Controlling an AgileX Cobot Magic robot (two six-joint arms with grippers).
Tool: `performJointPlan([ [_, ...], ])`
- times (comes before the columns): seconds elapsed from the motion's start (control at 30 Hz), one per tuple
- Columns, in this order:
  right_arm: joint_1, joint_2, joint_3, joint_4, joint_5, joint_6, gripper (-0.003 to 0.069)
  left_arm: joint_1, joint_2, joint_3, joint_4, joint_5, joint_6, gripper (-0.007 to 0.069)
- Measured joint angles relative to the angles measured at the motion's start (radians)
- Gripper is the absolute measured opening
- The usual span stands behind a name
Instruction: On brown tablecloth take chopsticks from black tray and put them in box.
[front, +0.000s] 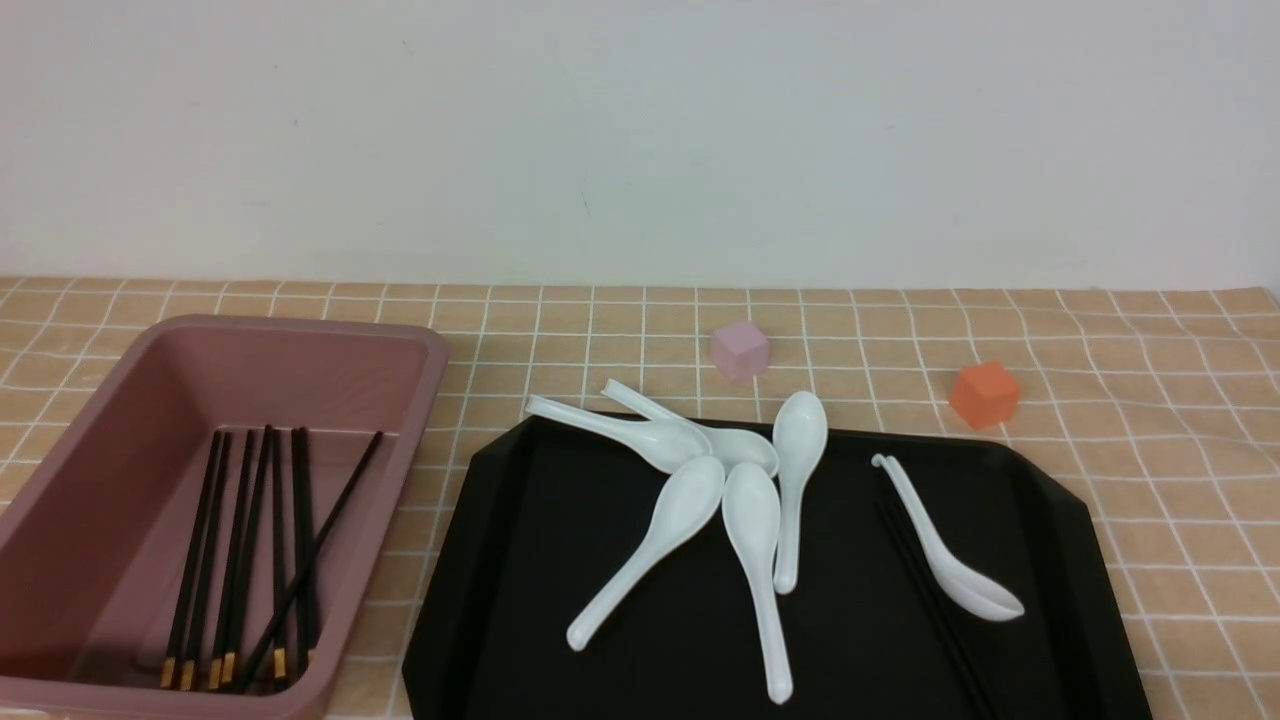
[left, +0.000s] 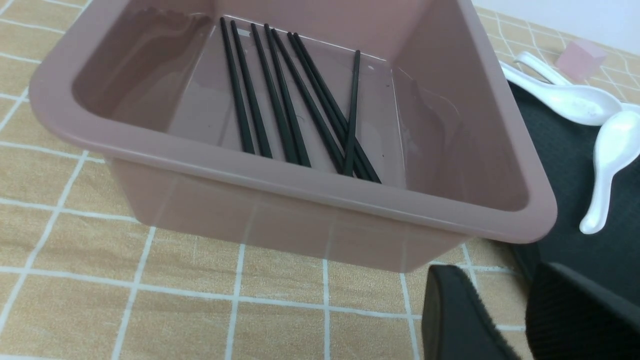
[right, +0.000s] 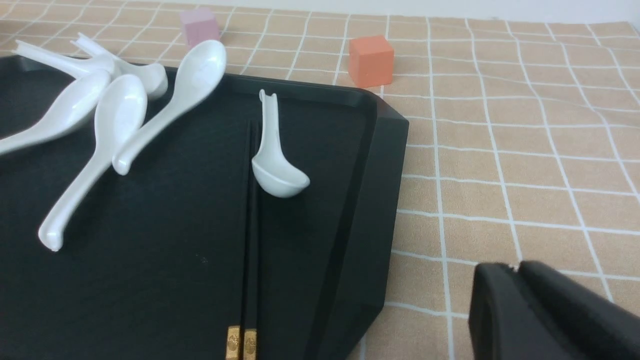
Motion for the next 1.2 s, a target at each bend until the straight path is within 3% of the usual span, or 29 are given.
performJointPlan([
  [1.2, 0.0, 0.0, 0.0, 0.001, 0.0, 0.0, 0.0121, 0.0, 0.0, 0.0, -0.001, 0.0, 0.0, 0.0237],
])
